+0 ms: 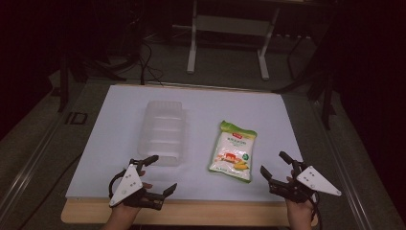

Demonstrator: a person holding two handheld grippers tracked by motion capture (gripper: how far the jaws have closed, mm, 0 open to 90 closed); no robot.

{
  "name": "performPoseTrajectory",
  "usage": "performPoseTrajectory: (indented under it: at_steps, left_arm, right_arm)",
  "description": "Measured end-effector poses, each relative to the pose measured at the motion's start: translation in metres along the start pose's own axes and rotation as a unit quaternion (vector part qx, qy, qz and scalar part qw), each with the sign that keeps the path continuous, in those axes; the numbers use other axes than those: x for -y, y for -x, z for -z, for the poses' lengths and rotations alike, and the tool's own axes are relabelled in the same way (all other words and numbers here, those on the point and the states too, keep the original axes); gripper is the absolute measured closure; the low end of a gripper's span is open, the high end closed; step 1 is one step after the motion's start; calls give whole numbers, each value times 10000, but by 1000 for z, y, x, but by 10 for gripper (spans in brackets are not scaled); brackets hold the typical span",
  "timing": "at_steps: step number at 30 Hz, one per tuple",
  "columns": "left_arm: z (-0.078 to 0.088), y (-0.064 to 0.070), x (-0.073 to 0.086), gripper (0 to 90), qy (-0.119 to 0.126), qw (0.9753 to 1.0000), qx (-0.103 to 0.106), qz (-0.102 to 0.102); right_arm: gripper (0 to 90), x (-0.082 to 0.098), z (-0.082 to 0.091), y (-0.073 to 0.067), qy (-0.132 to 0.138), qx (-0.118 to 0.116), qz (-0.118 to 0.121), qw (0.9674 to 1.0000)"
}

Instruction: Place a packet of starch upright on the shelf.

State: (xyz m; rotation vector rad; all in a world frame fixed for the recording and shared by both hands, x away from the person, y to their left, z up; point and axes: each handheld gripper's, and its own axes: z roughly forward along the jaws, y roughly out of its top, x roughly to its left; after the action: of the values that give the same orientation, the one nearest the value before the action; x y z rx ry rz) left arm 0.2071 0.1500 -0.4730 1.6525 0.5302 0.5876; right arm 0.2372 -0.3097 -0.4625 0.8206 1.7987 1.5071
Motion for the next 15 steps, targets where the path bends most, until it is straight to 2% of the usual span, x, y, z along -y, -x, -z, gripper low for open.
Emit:
performPoseTrajectory:
  at_steps: [2, 5, 6, 7, 8, 10, 11, 12, 13, 15]
  left_arm:
    - [0, 0, 0, 23, 42, 10000, 18, 42]
    - [1, 0, -1, 23, 13, 10000, -81, 11]
    - [0, -1, -1, 24, -58, 9997, -248, 5]
    - [0, -1, -1, 24, -58, 9997, -248, 5]
    - [1, -4, 0, 23, -3, 9997, -207, 105]
    - [1, -4, 0, 23, -3, 9997, -207, 105]
    - [2, -7, 0, 23, 148, 9997, -16, 212]
    - [3, -9, 0, 23, 161, 9997, 93, 147]
    - [3, -9, 0, 24, 139, 9998, 109, 86]
    - [4, -12, 0, 24, 67, 9997, 233, 30]
  right_arm:
    - [163, 0, 3, 2, 47, 21, -128, 9999]
    - [152, -1, 5, 3, 51, 80, -250, 9996]
    - [127, -4, 10, 4, 152, 168, -465, 9987]
    - [121, -6, 12, 3, 187, 259, -388, 9987]
    - [118, -7, 13, 1, 192, 320, -315, 9988]
    - [118, -9, 14, 0, 204, 336, -273, 9989]
    - [118, -9, 14, 0, 204, 336, -273, 9989]
    - [116, -10, 15, -3, 265, 339, -327, 9985]
    - [115, -12, 15, -4, 209, 293, -412, 9985]
    - [118, -14, 15, -5, 34, 258, -435, 9987]
